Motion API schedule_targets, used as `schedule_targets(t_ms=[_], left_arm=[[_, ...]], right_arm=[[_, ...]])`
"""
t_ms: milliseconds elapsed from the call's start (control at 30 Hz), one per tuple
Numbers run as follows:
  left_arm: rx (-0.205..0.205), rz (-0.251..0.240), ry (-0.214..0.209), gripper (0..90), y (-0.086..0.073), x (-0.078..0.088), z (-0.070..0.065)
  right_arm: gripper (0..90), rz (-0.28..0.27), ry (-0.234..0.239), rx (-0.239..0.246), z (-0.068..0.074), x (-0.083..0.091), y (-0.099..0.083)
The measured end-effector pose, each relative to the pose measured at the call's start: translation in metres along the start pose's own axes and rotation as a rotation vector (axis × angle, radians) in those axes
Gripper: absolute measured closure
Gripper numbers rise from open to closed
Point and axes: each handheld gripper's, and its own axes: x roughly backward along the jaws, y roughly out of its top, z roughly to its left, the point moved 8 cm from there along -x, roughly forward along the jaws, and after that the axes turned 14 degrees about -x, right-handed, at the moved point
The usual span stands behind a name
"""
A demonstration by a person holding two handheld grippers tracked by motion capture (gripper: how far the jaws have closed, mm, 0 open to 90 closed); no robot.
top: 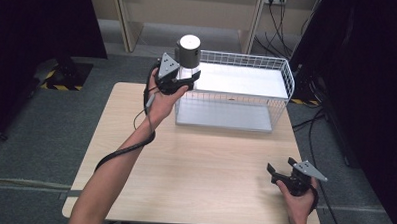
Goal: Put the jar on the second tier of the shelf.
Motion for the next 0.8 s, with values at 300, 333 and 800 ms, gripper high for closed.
schedule_targets(t_ms=[300, 333, 800], left_arm=[[0.008, 0.01, 0.021, 30.2, 0.004, -0.01, 0.007], [0.01, 0.011, 0.025, 30.2, 0.005, -0.011, 0.007], [0.035, 0.037, 0.061, 30.2, 0.005, -0.026, 0.016]], right_arm=[[7.2, 0.001, 0.002, -0.003, 0.0, 0.0, 0.0], [7.2, 0.002, 0.002, -0.003, 0.0, 0.0, 0.0], [7.2, 0.002, 0.006, -0.001, 0.0, 0.0, 0.0]])
